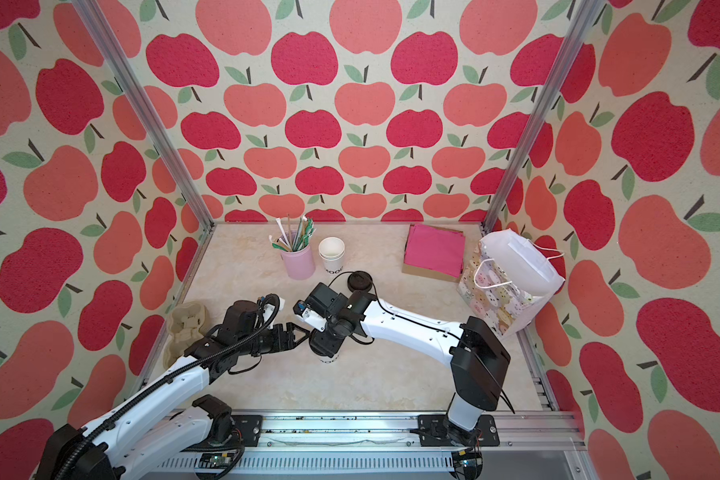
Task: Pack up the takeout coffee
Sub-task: 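Keep pressing the lid edge with the right gripper while the left steadies the cup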
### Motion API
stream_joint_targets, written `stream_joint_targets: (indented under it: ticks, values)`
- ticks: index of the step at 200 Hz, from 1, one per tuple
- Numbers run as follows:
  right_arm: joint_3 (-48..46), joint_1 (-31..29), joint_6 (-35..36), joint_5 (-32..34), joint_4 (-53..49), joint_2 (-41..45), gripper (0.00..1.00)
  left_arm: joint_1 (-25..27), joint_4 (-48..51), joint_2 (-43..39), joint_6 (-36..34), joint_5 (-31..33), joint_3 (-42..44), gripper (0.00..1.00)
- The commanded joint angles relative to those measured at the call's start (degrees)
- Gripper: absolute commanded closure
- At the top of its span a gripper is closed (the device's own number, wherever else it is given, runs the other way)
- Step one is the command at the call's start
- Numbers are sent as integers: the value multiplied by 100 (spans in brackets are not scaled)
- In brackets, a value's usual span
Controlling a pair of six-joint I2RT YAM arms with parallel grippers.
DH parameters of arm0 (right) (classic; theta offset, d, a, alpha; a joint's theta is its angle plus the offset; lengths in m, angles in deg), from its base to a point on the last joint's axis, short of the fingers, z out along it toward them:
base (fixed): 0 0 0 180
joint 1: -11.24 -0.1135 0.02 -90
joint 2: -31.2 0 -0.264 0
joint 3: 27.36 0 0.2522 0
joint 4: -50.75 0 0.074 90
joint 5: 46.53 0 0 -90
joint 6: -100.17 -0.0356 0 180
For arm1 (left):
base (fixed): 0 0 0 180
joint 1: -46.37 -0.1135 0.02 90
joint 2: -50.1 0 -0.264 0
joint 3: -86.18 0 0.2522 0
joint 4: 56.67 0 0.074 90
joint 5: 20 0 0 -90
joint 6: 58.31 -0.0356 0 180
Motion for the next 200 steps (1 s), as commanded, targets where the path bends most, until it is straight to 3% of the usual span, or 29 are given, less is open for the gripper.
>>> stream_joint_targets:
  ticks: [1,102,200]
  values:
    - [-612,-126,-116,-128,-796,-760,34,-33,197,93,-114,69,-25,23]
    - [-551,-128,-64,-49,-843,-782,35,-49,529,729,-336,193,-145,24]
    - [-638,-123,-79,137,-914,-948,35,-160,570,560,-414,367,-276,22]
